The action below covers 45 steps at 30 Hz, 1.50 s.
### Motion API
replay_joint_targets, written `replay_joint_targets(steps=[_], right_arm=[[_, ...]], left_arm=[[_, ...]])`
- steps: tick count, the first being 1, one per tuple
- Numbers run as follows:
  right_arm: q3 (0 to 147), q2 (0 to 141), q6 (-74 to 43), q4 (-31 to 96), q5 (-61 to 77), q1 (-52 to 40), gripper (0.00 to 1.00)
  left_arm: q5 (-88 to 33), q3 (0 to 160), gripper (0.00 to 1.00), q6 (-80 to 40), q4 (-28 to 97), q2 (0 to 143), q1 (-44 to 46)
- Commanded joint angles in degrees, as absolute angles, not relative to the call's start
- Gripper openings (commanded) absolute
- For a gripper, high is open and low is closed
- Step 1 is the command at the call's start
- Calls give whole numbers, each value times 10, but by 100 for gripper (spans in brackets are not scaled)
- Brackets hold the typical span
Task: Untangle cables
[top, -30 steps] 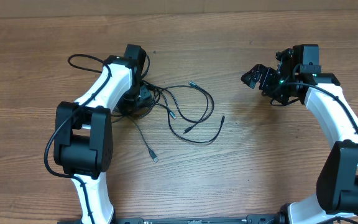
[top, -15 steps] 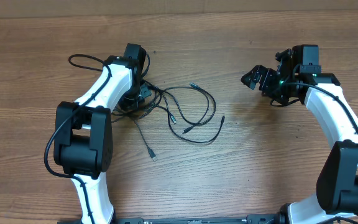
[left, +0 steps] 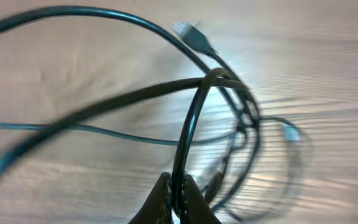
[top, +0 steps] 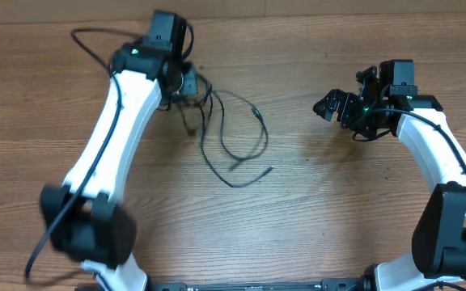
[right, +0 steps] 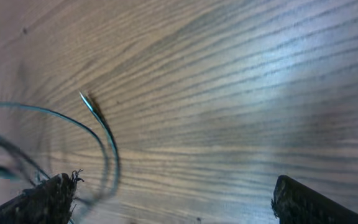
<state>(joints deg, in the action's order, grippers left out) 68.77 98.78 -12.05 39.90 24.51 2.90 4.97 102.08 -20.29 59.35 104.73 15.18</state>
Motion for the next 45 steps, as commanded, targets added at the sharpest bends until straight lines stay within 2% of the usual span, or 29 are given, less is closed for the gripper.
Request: replay_joint_targets(steps=[1, 5, 12, 22, 27, 32, 45], right_arm=[[716, 983, -72, 415, 292, 26, 100], [756, 981, -38, 452, 336, 26, 100], [835, 950, 23, 517, 384, 26, 100], [868, 857, 70, 551, 421, -4, 100], [868, 822, 102, 554, 421, -47, 100], [868, 816, 141, 560, 421, -85, 95], [867, 816, 153, 561, 401, -123, 94]], left_arm=[[44, 1041, 4, -82, 585, 971, 180], [44, 1041, 4, 20, 589, 926, 201], [28, 1041, 4, 31, 613, 889, 209], [-193, 1041, 4, 168, 612, 884, 210], [-198, 1041, 4, 168, 615, 884, 210], [-212, 1041, 4, 168, 618, 884, 210], [-220, 1041, 4, 170, 628, 884, 210]])
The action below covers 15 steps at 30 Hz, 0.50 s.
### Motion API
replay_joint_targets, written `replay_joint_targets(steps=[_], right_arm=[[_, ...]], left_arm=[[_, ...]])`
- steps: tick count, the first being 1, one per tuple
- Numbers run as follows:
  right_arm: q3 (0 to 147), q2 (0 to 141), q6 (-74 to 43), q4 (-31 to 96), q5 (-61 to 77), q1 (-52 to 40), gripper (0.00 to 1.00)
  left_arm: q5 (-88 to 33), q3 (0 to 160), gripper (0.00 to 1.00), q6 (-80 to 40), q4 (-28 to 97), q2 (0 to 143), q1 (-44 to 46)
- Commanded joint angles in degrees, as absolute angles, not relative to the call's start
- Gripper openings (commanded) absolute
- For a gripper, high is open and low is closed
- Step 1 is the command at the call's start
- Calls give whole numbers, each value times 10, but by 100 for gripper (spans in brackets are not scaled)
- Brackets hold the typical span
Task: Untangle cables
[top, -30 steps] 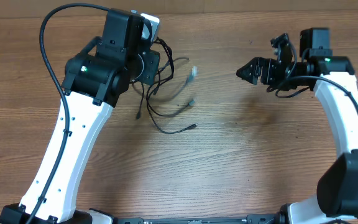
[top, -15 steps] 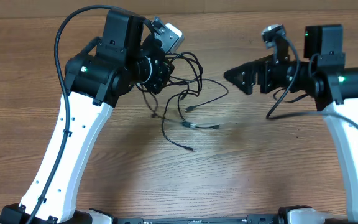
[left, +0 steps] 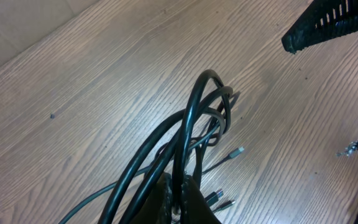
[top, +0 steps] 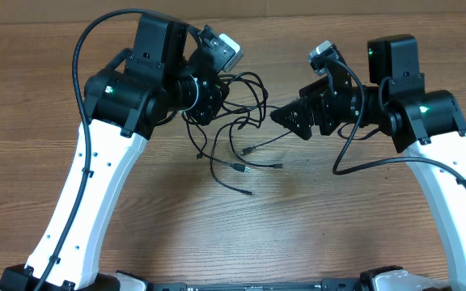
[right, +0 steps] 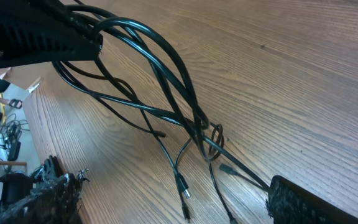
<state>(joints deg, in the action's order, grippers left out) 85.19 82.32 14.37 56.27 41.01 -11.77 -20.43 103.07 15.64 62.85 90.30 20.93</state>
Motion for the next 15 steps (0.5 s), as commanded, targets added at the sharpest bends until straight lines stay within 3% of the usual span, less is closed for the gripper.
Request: replay_joint_targets(steps=[1, 15], right_arm=[[867, 816, 153, 561, 401, -124, 94], [867, 816, 153, 565, 387, -135, 93]], left_arm=[[-220, 1041, 4, 170, 628, 884, 210], [-221, 1040, 4, 167, 629, 884, 210]])
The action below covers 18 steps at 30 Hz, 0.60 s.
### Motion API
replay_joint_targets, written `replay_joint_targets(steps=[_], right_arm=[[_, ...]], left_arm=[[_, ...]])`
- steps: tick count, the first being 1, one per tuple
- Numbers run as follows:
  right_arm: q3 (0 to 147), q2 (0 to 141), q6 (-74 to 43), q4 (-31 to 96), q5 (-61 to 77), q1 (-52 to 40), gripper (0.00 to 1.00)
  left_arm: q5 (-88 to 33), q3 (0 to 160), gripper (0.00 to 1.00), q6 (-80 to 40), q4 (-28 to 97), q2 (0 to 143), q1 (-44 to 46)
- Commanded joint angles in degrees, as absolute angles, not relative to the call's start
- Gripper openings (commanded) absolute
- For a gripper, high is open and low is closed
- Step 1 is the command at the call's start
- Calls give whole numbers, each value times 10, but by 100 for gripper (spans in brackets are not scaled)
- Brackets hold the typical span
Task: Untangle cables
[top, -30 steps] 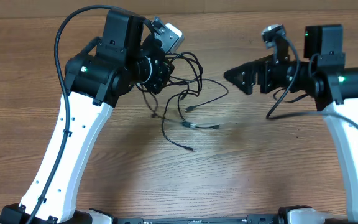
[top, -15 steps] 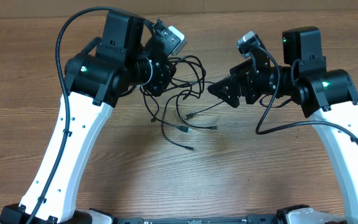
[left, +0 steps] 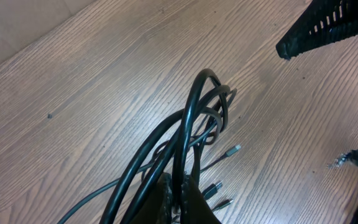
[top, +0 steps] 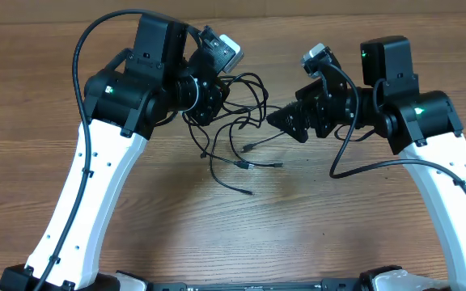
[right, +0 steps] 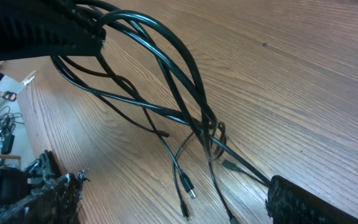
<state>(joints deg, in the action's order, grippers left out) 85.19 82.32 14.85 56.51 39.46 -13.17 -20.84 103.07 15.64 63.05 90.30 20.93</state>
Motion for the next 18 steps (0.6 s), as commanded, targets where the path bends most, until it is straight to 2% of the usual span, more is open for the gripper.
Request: replay_joint_targets(steps=[1, 8, 16, 18], right_arm=[[867, 816, 152, 566, 387, -135, 93], [867, 816, 65, 566, 387, -135, 95], [866, 817, -203, 548, 387, -135, 93], [866, 817, -257, 538, 387, -135, 90]], left_arm=[[-221, 1041, 4, 167, 629, 884, 210], [-208, 1040, 4, 71, 599, 884, 210], [-186, 1040, 4, -95, 532, 884, 210], [-172, 1040, 4, -132, 519, 885, 210]])
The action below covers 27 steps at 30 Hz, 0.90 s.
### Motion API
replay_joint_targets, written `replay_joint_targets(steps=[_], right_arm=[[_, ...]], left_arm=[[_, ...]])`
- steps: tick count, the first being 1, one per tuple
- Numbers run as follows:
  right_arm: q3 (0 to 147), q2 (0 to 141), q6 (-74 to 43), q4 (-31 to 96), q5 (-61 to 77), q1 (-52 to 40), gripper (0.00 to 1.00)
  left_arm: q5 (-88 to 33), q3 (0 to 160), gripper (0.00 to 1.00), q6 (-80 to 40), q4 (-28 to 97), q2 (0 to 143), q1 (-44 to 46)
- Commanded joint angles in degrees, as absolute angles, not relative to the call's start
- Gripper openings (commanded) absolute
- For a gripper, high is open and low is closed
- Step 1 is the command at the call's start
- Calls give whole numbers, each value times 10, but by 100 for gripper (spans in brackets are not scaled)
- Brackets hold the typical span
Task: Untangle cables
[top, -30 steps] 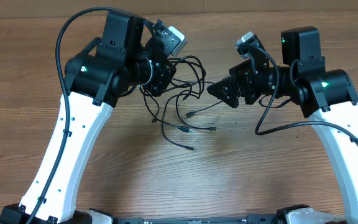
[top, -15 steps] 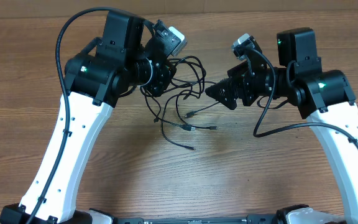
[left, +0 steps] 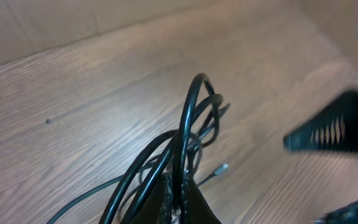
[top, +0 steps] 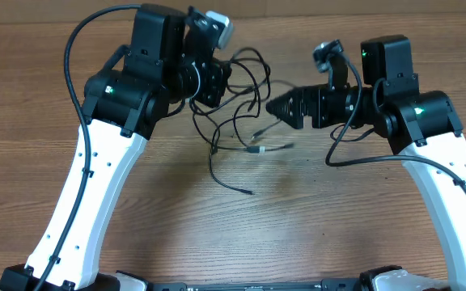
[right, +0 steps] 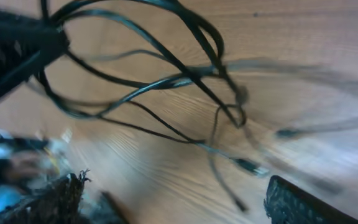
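A tangle of thin black cables hangs over the wooden table, its loops also in the right wrist view. Several plug ends trail down, one off the table and one on it. My left gripper is raised at the far left and is shut on one black strand of the bundle, fingers pinched round it. My right gripper points at the tangle from the right. It stands open, with nothing between its fingers.
The wooden table runs under both arms. The right arm's own black lead droops in a loop below it, and the left arm's lead arcs over its shoulder. A pale edge bounds the table's far side.
My left gripper has moved toward the far side with the bundle, and the dangling plug ends sit higher. My right gripper now points more level at the tangle, still open.
At first my left gripper was low at the far left, shut on a strand, the tangle lying on the table and my open right gripper off to the right. Then the left held the bundle up and the right stood open close to it, as now.
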<state>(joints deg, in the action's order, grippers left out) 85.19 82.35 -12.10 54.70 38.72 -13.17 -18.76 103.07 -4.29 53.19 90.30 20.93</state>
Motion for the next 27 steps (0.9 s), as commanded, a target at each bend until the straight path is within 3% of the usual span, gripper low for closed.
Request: replay_joint_targets(steps=[1, 9, 13, 18, 27], right_arm=[[866, 817, -286, 532, 387, -135, 87], [866, 817, -461, 473, 387, -147, 75], [866, 818, -472, 438, 386, -177, 75], [864, 824, -488, 433, 328, -206, 62], [862, 850, -497, 434, 326, -209, 59]], left_arm=[[-161, 1040, 5, -152, 515, 885, 210], [-135, 1040, 5, -331, 500, 892, 215], [-135, 1040, 4, -362, 493, 902, 226], [-140, 1040, 4, -377, 459, 903, 233], [-144, 1040, 4, -372, 452, 903, 232]])
